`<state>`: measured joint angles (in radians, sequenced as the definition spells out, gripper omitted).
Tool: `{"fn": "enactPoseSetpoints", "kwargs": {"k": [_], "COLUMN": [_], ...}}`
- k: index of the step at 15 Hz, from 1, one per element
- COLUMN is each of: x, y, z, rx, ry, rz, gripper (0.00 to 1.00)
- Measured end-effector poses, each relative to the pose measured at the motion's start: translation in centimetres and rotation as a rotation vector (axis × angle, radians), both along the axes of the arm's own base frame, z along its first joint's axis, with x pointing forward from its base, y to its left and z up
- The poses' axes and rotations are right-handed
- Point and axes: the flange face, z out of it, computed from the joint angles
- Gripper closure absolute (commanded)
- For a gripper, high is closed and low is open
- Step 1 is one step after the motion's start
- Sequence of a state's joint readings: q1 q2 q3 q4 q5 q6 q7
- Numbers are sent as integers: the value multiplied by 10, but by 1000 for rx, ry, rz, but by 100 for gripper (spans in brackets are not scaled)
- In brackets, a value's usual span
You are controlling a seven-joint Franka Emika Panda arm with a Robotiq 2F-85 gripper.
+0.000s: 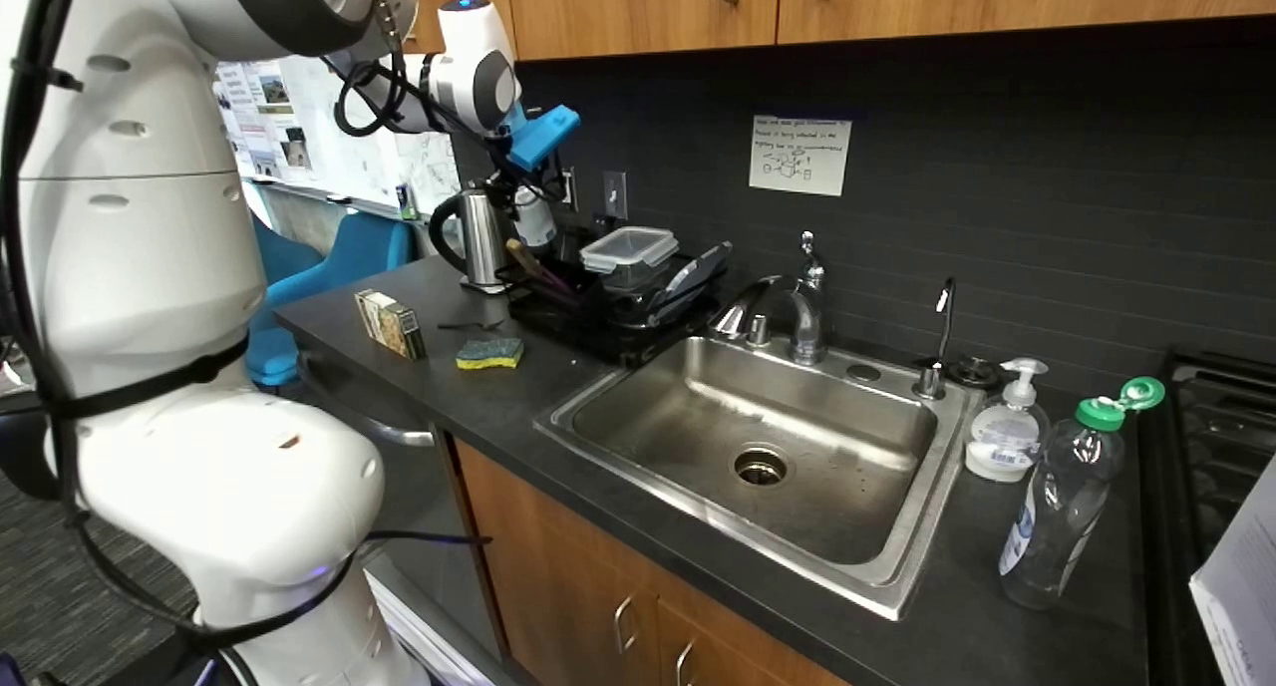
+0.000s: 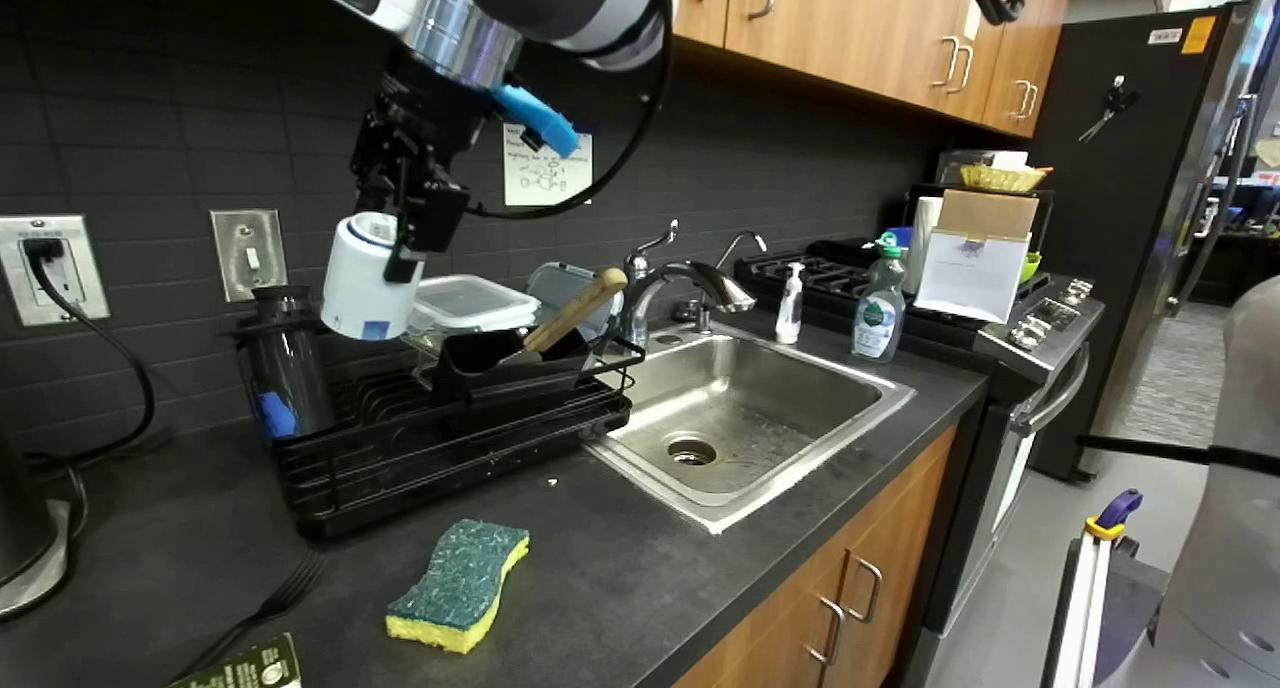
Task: Move the white mug to the left side of the dishrack.
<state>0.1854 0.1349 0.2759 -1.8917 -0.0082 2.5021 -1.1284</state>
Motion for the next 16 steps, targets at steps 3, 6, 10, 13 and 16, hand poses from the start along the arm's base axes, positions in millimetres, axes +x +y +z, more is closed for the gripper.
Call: {"fn": "enactPoseSetpoints", "kwargs": {"k": [3, 6, 10, 13, 16], "x": [5, 10, 16, 18, 18], "y": [-2, -2, 0, 3, 6], "z": [-13, -26, -38, -44, -49], "rx": [8, 16, 17, 17, 15], "ry": [27, 52, 69, 81, 93], "rz": [-7, -7, -3, -1, 3], "gripper": [47, 47, 47, 47, 47]}}
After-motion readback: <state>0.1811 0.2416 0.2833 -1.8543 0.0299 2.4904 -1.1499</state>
